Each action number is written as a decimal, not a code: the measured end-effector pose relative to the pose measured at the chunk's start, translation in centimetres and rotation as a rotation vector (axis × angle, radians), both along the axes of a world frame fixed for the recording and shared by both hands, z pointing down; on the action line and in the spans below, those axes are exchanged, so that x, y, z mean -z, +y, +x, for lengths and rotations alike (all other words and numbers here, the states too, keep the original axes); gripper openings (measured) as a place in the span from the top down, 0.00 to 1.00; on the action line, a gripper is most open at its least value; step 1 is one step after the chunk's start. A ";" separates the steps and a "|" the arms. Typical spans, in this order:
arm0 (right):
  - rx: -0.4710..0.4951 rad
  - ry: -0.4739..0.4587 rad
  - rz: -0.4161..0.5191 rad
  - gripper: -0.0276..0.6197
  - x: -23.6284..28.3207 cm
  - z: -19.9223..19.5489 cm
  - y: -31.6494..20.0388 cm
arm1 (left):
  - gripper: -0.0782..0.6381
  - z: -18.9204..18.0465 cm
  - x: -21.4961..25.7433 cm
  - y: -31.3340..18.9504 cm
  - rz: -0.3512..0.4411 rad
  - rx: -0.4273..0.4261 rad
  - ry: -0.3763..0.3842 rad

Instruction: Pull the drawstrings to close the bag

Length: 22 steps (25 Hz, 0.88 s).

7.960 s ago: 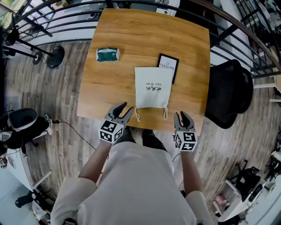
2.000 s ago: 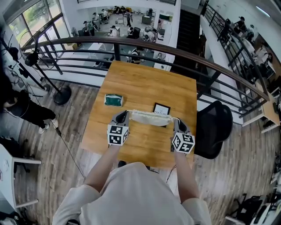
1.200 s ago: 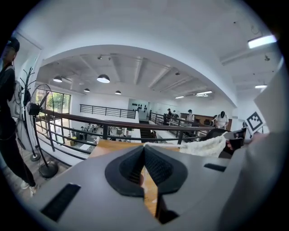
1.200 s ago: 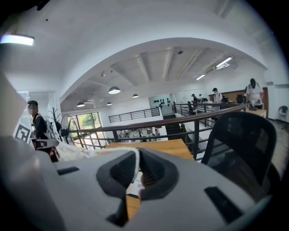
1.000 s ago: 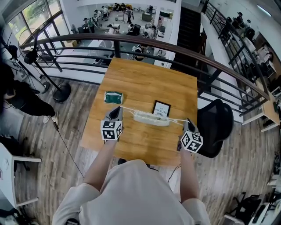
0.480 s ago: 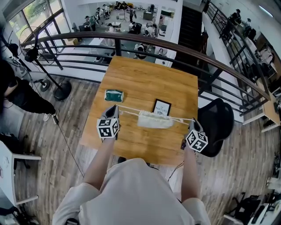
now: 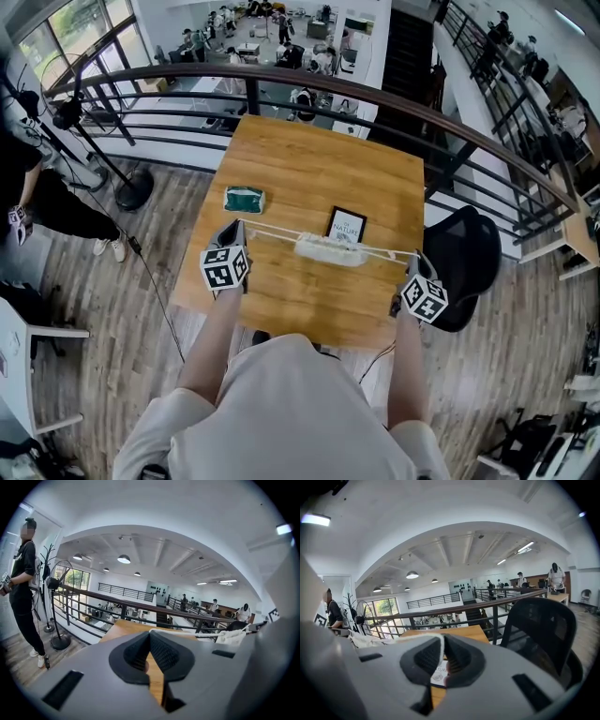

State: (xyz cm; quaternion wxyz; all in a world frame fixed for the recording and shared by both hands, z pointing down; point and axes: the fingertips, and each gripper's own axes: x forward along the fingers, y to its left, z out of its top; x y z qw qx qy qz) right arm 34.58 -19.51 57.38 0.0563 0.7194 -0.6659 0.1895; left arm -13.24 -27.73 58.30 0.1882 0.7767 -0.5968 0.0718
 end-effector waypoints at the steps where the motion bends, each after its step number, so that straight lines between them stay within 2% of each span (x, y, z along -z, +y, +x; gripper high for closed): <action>1: -0.001 -0.001 -0.001 0.96 0.0 0.1 0.0 | 0.90 -0.3 0.0 -0.1 0.001 0.007 0.001; 11: -0.062 -0.033 -0.020 0.96 -1.0 2.0 0.2 | 0.90 -2.0 -0.1 -0.2 -0.002 0.039 -0.011; 22: -0.096 -0.020 -0.043 0.96 -2.3 3.9 0.6 | 0.90 -2.5 -1.0 -0.3 -0.013 0.047 -0.030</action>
